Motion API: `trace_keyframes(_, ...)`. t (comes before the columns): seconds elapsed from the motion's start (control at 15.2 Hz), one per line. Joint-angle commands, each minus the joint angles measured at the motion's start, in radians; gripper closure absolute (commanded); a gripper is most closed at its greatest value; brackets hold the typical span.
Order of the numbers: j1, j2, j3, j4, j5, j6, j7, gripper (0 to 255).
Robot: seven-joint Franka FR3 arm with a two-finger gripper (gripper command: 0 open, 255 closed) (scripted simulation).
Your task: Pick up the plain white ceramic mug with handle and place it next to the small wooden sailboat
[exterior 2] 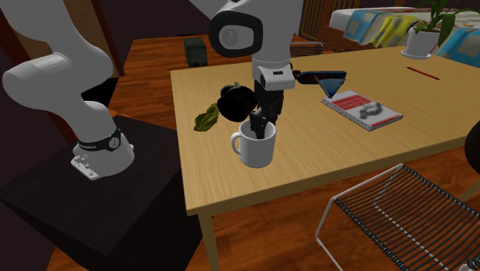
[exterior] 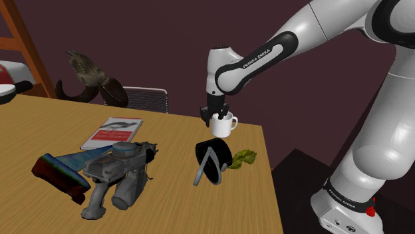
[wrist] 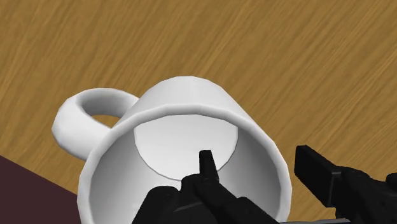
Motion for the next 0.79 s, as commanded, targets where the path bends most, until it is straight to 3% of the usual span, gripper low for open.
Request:
trace_keyframes(0.0,0.0,0.0,0.0,0.0,0.0,0.0,0.0,255)
trace_keyframes(0.53,0.0,0.0,0.0,0.0,0.0,0.0,0.0,255)
trace_keyframes(0.73,-0.001,-0.024,0.001,0.015,0.011,-0.038,-0.008,255)
